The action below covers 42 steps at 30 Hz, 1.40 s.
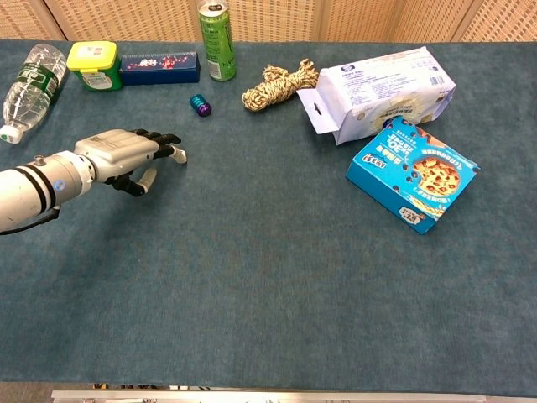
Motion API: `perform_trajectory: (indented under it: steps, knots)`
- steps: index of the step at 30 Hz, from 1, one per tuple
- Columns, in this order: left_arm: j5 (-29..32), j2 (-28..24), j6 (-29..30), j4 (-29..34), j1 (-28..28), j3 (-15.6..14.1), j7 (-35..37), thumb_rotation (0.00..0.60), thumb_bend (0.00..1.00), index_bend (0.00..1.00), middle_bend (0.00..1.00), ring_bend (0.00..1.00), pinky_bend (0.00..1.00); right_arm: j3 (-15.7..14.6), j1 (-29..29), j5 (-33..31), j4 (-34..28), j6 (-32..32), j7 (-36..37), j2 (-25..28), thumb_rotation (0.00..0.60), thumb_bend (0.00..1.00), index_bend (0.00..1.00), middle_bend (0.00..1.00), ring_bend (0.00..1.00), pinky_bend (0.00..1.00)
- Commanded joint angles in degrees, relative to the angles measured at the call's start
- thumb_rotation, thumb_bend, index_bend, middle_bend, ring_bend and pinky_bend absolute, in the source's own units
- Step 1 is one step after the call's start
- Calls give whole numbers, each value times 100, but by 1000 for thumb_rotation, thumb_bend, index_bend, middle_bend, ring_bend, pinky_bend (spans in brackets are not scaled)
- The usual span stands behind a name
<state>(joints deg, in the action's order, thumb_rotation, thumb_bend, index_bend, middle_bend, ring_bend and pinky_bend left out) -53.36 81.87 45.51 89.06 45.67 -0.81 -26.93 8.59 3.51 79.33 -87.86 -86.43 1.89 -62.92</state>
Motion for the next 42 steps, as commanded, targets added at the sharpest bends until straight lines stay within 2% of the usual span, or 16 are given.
perform_trajectory:
  steps: [1,42]
  knots:
    - [13,1,10,-5,1,-10,-7,600,763,148,0,0,0,-2,5,-6,-1,15,-8,-8,600,112,524,501,522,629]
    - [256,12,180,-52,202,103,-192,600,763,141,0,0,0,-38,22,-38,17,145,-21,-107,600,112,524,501,522,629]
